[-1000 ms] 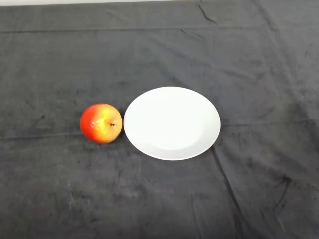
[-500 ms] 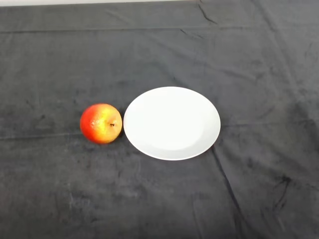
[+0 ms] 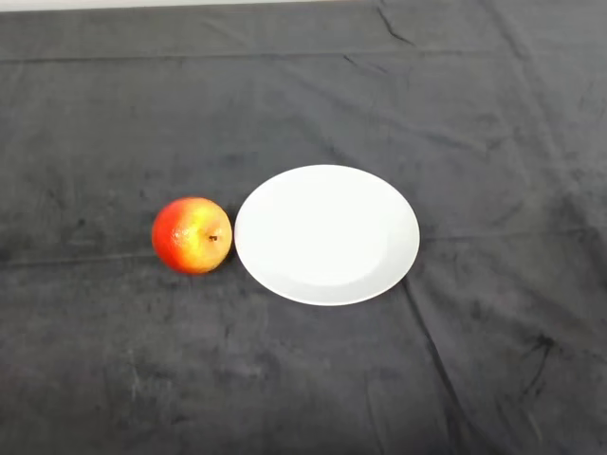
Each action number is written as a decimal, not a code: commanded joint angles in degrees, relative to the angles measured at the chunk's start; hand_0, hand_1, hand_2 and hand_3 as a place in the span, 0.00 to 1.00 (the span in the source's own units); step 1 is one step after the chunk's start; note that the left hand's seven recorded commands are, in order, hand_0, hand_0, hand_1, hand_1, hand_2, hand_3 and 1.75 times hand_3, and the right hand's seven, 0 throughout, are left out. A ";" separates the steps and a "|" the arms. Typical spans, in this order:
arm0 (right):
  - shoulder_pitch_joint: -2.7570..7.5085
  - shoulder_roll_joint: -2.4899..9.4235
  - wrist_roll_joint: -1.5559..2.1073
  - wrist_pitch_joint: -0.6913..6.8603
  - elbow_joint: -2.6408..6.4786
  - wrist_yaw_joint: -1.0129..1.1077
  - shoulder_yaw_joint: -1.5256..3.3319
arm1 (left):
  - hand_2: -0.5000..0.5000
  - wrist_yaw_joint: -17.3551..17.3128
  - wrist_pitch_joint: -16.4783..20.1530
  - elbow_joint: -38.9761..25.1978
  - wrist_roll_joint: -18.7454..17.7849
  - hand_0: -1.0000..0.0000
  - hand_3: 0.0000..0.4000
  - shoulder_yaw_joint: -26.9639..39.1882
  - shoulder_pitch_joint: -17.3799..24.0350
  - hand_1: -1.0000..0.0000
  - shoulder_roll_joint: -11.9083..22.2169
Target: Move the apple to the plate
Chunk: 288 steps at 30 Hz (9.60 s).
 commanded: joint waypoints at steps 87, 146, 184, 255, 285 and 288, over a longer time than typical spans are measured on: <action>0.01 -1.54 -0.16 -0.12 0.18 -0.35 -0.08 | 0.50 -3.63 -2.00 3.41 12.65 1.00 0.00 -20.81 -8.50 1.00 -20.99; -0.14 -1.53 -0.20 -0.24 0.45 -0.37 -0.04 | 0.50 17.85 -5.89 -0.16 17.84 0.00 1.00 -26.99 -14.95 0.00 -23.06; -0.32 -1.51 -0.27 -0.45 0.84 -0.44 0.02 | 0.50 8.86 -5.98 3.51 13.62 0.00 1.00 -43.78 -17.35 0.00 -29.68; -0.32 -1.51 -0.27 -0.48 0.85 -0.46 0.03 | 0.50 5.37 -8.45 1.06 3.76 1.00 0.00 -47.09 -17.17 1.00 -24.59; -0.33 -1.51 -0.27 -0.49 0.87 -0.46 0.04 | 0.50 7.76 -15.42 -0.27 1.77 1.00 0.00 -32.82 -13.82 1.00 -12.57; -0.33 -1.51 -0.27 -0.49 0.87 -0.46 0.04 | 0.50 8.12 -15.77 -0.59 1.19 1.00 0.00 -30.90 -13.30 1.00 -11.04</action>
